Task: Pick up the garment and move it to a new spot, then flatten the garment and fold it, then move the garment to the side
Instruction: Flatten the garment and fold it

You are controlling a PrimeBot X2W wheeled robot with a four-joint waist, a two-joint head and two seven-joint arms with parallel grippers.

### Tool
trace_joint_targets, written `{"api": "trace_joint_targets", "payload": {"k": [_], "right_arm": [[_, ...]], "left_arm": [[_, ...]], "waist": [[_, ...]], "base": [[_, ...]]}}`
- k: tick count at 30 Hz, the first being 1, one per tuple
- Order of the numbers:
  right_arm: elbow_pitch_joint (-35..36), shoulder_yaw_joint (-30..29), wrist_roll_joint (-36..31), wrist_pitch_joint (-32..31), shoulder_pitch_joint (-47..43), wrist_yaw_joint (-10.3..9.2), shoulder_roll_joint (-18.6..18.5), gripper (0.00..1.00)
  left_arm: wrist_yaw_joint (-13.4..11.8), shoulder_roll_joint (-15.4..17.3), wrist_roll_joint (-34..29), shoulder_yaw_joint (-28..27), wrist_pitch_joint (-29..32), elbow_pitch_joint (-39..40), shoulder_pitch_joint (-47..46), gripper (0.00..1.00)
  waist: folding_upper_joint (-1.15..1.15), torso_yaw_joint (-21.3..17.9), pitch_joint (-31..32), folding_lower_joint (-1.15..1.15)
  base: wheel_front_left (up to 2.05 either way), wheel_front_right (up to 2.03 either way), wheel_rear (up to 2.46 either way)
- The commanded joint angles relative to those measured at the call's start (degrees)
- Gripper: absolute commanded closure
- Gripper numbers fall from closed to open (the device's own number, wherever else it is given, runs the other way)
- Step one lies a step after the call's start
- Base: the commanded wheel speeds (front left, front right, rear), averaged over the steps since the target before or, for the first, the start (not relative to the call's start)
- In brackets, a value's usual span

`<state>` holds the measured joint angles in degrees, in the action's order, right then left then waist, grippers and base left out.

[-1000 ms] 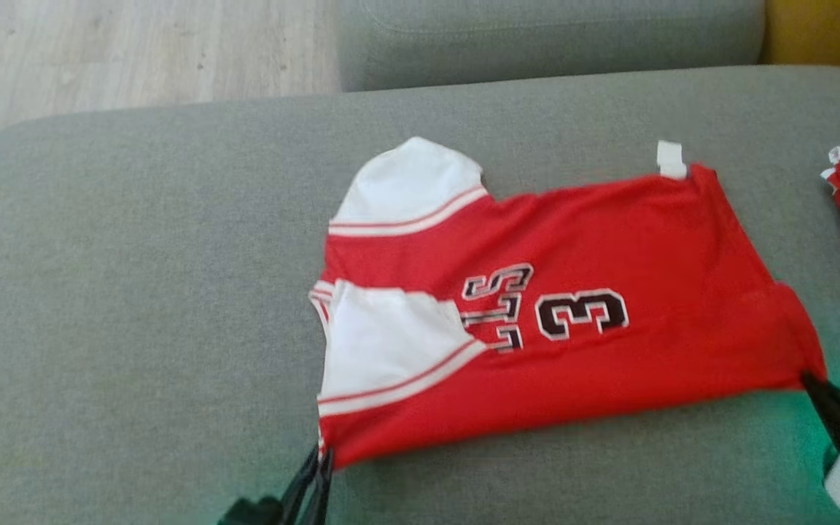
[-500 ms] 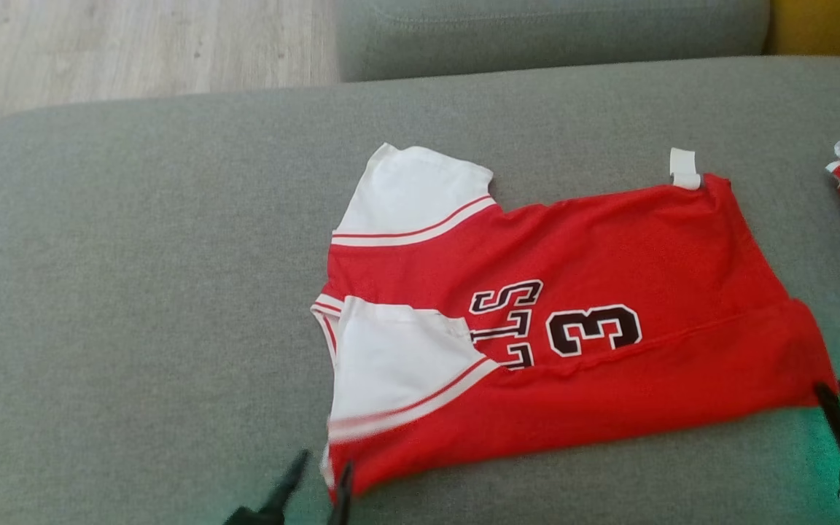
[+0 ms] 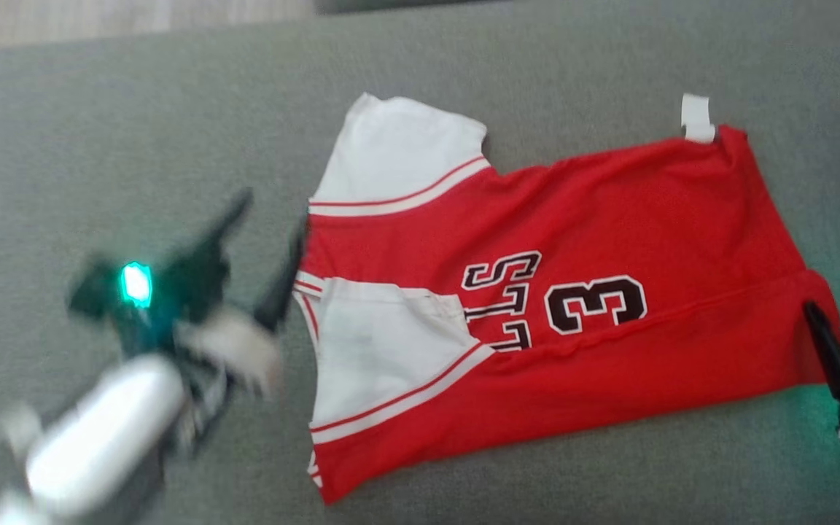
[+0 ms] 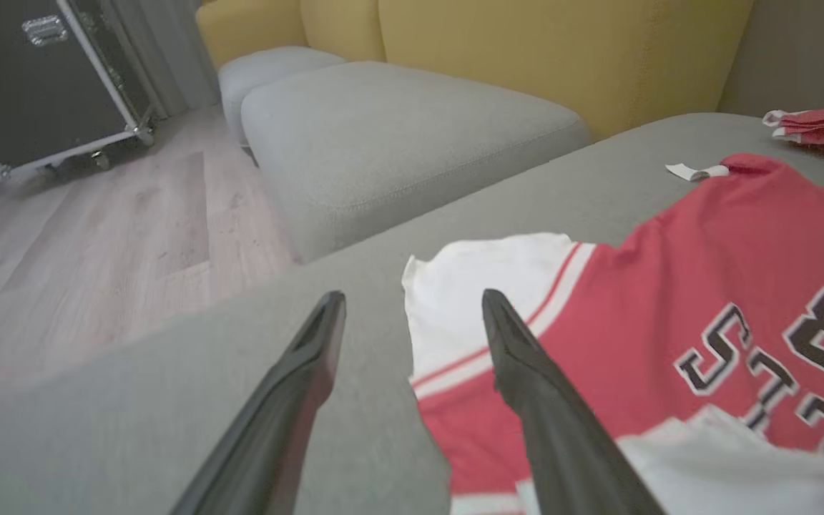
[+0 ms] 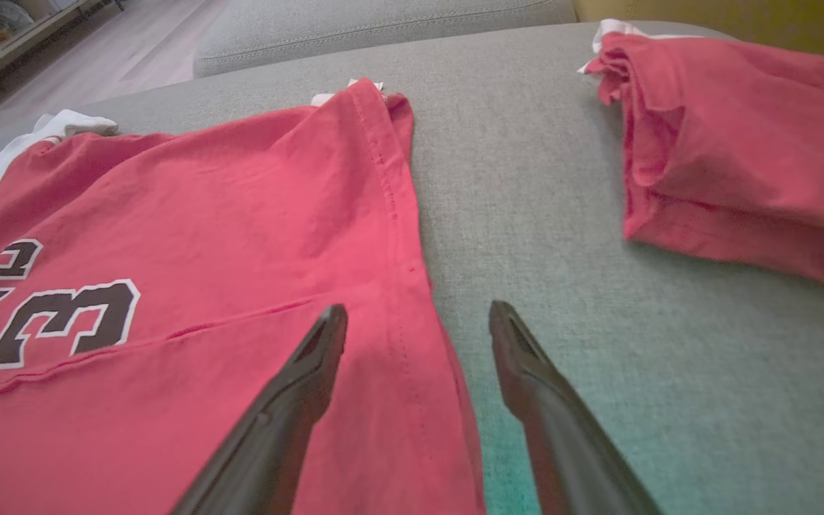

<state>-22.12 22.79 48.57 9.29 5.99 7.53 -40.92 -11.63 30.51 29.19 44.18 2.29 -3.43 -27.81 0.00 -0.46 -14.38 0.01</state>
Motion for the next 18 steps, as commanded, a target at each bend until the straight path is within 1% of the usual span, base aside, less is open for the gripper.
{"api": "trace_joint_targets", "payload": {"k": [1,6,9,10,14,16,18], "right_arm": [[1.6,-0.3,-0.6,-0.2,1.1,-0.04,-1.8,0.0],[4.1,-1.5,-3.0,-1.4,3.9,-0.04,-1.3,0.0],[5.0,-1.8,-3.9,-1.9,5.2,-0.04,-0.6,0.0],[5.3,-1.8,-4.2,-2.0,5.6,-0.04,-0.2,0.0],[5.7,-2.0,-4.7,-2.2,6.4,-0.04,1.0,0.0],[5.5,-2.1,-4.9,-2.2,6.6,-0.04,1.4,0.0],[5.2,-2.1,-5.0,-1.9,6.9,-0.04,1.9,0.0]], "left_arm": [[1.0,1.5,0.0,-3.0,0.8,0.4,-4.2,0.0],[8.7,-0.4,1.8,-3.2,7.1,-8.9,-19.1,0.0],[13.2,-1.3,3.0,-2.3,12.2,-15.4,-25.6,0.0],[14.2,-1.5,3.6,-2.2,13.8,-17.5,-27.3,0.0],[16.6,-2.2,4.5,-0.7,19.6,-25.1,-32.2,0.0],[17.2,-2.5,5.3,-0.1,22.3,-28.2,-33.7,0.0],[17.6,-2.4,5.5,0.3,23.7,-30.1,-34.8,0.0]], "waist": [[0.0,-1.3,-2.3,-0.01],[0.0,-4.8,-6.3,-0.01],[0.0,-7.1,-8.2,-0.01],[0.0,-8.0,-8.8,-0.01],[0.0,-10.6,-10.4,-0.01],[0.0,-11.6,-10.9,-0.01],[0.0,-12.7,-11.4,-0.01]], "base": [[0.0,0.0,0.0],[0.0,0.0,0.0],[0.0,0.0,0.0],[0.0,0.0,0.0],[0.0,0.0,0.0],[0.0,0.0,0.0],[0.0,0.0,0.0]]}}
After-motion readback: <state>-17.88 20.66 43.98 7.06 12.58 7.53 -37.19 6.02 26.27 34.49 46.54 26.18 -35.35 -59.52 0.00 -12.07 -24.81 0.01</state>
